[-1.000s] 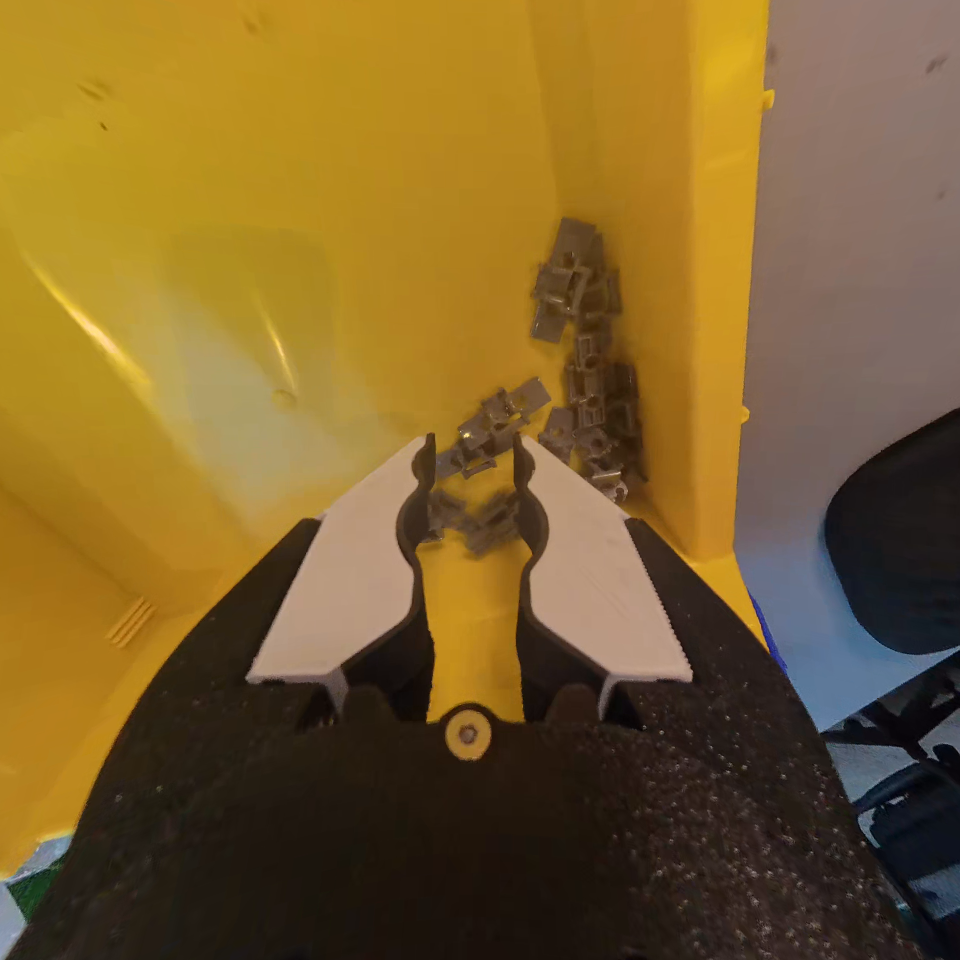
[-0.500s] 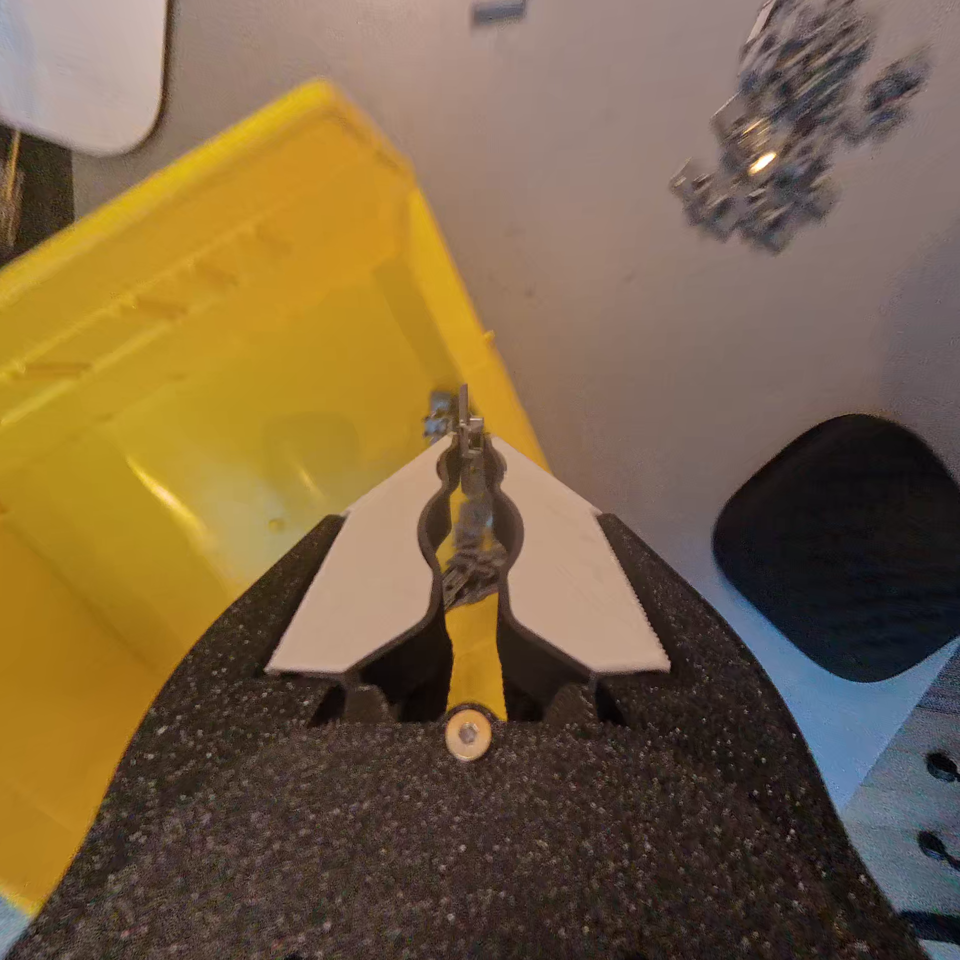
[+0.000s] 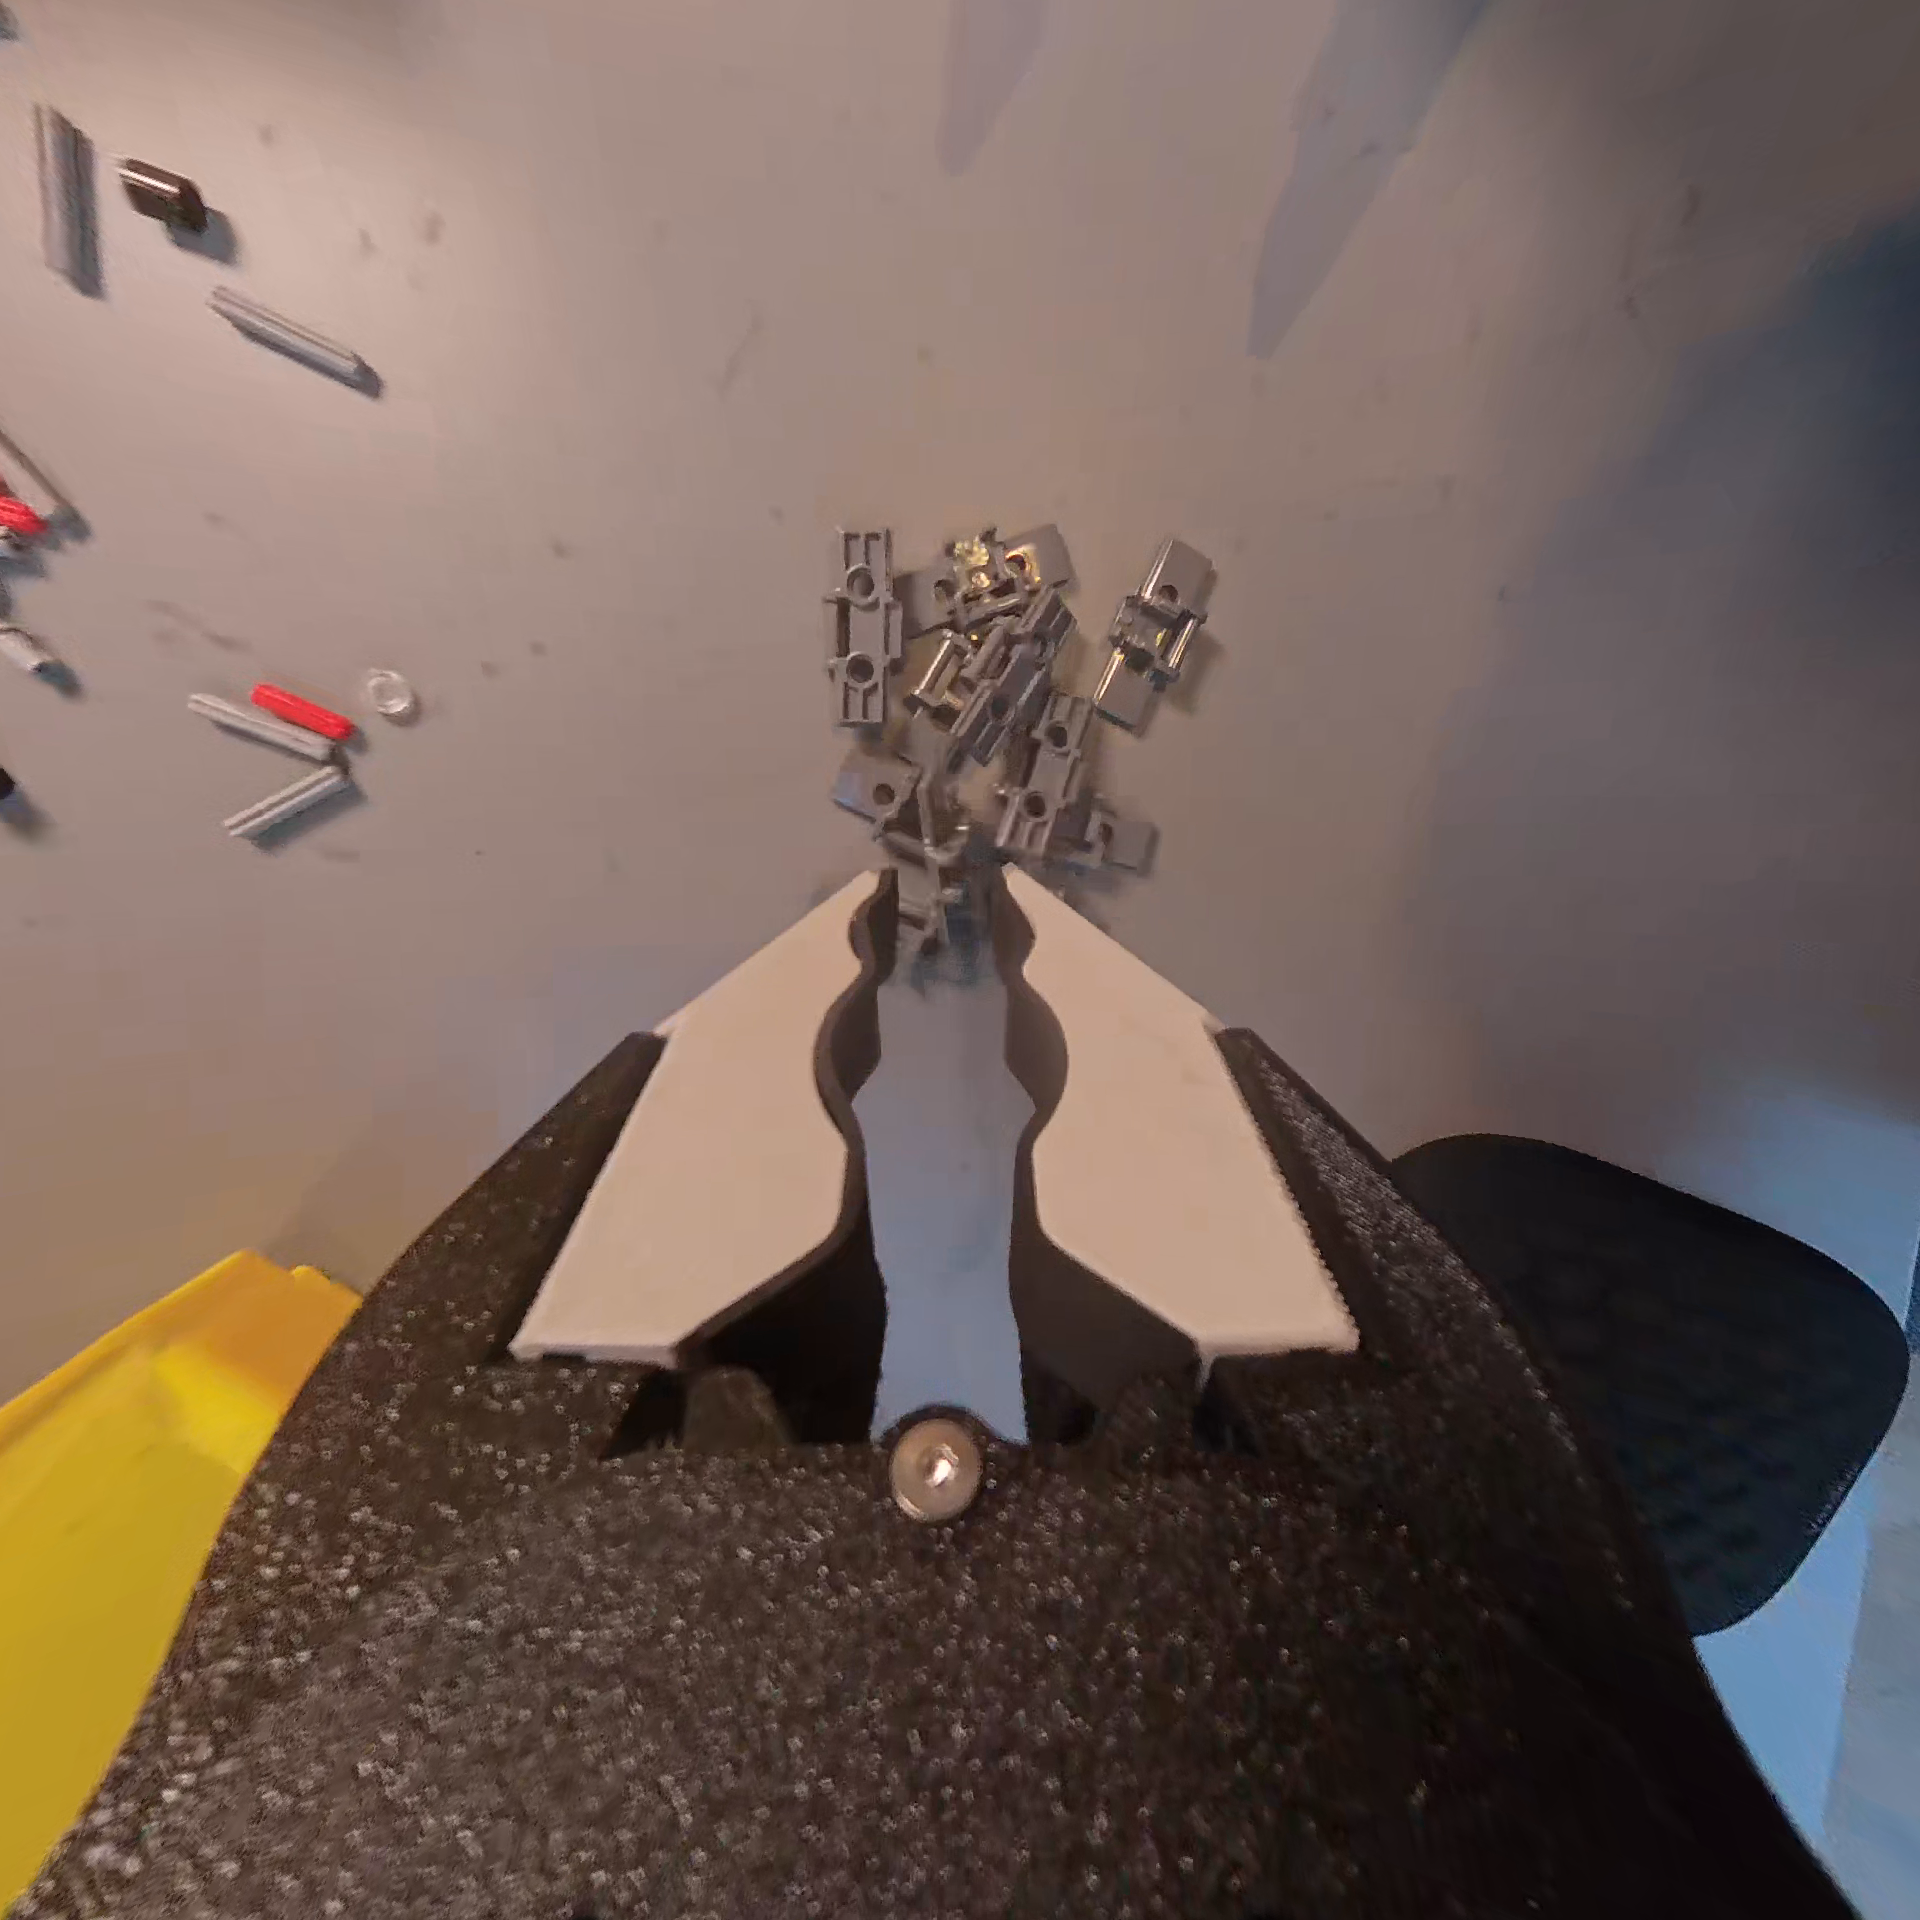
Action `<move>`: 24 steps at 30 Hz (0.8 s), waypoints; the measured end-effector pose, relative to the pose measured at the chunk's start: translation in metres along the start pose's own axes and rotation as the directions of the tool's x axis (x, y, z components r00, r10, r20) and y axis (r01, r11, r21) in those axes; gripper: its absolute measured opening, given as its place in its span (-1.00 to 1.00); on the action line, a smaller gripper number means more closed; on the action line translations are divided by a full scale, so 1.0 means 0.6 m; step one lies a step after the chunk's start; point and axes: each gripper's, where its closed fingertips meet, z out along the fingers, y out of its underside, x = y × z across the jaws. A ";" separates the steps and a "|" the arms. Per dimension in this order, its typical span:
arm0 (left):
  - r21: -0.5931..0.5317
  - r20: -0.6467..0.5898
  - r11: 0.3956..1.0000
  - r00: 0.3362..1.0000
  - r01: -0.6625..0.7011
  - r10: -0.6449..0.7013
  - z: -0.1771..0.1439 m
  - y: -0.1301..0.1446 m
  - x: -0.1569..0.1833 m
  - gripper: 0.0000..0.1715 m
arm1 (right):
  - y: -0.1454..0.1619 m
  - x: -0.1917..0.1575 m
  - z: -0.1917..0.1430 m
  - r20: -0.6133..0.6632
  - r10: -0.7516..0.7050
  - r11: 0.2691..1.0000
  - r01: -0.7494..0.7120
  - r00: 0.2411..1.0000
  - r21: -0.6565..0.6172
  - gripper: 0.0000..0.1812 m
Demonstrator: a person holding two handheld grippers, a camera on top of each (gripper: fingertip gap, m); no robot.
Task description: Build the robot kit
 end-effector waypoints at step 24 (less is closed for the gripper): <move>-0.392 0.258 0.798 0.887 0.458 -0.382 -0.133 0.362 -0.153 -0.86 | 0.002 -0.006 0.001 0.016 -0.012 1.000 0.013 1.000 -0.007 -0.31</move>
